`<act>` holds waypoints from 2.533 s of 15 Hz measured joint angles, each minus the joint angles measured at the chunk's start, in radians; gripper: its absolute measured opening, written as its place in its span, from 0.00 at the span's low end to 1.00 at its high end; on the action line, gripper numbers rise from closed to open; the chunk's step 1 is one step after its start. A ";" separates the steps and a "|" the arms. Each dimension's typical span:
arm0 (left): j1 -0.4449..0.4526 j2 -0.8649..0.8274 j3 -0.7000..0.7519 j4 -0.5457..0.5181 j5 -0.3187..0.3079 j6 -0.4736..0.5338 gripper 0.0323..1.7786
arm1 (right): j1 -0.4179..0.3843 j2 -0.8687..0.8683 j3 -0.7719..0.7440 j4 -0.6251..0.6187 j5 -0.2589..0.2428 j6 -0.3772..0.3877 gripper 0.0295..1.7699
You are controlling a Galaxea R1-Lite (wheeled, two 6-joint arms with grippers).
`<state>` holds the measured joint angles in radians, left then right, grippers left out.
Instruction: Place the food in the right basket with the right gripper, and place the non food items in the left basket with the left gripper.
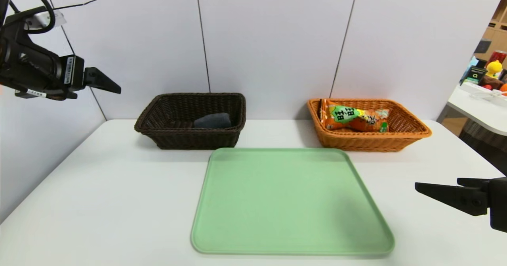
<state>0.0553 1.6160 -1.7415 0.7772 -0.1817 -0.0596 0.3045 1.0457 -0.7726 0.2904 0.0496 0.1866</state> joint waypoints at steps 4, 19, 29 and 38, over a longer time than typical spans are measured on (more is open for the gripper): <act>0.004 -0.172 0.212 -0.021 0.009 -0.012 0.95 | 0.000 -0.111 0.005 0.058 -0.001 -0.016 0.97; 0.001 -0.810 0.812 -0.168 -0.002 0.037 0.95 | -0.090 -0.540 0.003 0.347 -0.056 -0.144 0.97; 0.000 -1.059 1.008 -0.172 0.000 0.086 0.95 | -0.226 -0.690 0.051 0.415 -0.040 -0.148 0.97; -0.026 -1.301 1.188 -0.166 0.003 0.106 0.95 | -0.262 -0.793 0.081 0.479 -0.022 -0.148 0.97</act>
<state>0.0298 0.3149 -0.5532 0.6109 -0.1783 0.0462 0.0421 0.2523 -0.6917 0.7696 0.0272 0.0383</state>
